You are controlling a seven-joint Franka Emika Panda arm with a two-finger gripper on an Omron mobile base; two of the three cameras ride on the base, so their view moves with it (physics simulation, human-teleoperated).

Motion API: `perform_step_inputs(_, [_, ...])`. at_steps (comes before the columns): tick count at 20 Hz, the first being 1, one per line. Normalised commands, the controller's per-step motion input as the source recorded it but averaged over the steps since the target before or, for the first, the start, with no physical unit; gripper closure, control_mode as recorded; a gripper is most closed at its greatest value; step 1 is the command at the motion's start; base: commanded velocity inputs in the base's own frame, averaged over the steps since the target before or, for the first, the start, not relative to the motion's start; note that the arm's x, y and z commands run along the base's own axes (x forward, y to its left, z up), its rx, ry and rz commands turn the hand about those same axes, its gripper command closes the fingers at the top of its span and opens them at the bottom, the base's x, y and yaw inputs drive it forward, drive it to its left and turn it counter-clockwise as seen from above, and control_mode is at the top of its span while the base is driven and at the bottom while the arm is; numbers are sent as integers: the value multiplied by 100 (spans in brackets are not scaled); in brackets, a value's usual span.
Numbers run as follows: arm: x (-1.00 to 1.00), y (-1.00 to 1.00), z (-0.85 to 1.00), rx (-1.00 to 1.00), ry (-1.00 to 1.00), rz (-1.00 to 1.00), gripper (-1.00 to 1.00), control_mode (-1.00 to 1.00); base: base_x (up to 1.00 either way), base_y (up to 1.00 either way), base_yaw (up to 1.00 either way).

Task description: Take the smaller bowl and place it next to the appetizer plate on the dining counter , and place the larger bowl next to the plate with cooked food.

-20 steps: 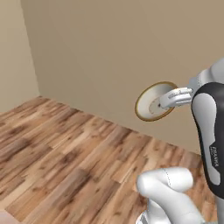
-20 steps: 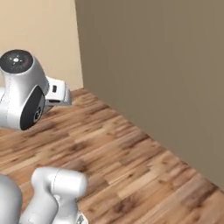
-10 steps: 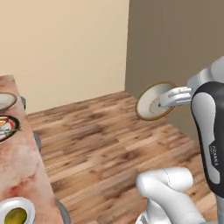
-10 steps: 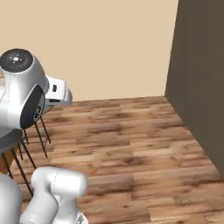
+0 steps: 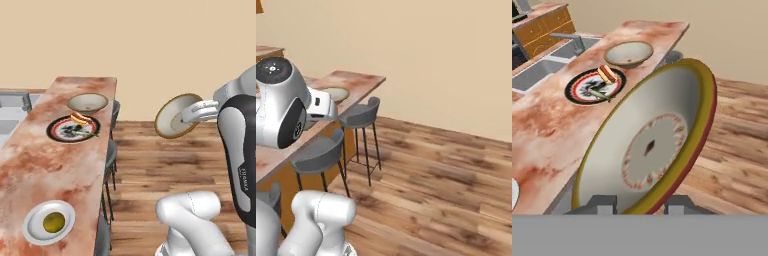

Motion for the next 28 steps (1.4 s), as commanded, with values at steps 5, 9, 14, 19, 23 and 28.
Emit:
perform_step_inputs(5, [0, 0, 0, 0, 0, 0, 100, 100, 23, -4, 84])
perform_step_inputs(9, [0, 0, 0, 0, 0, 0, 100, 100, -33, 0, 87])
perform_step_inputs(14, [0, 0, 0, 0, 0, 0, 100, 100, -18, 0, 87])
perform_step_inputs(19, [0, 0, 0, 0, 0, 0, 100, 100, 15, -1, 81])
perform_step_inputs(23, [0, 0, 0, 0, 0, 0, 100, 100, 31, -5, 75])
perform_step_inputs(28, [0, 0, 0, 0, 0, 0, 100, 100, 35, 0, 71])
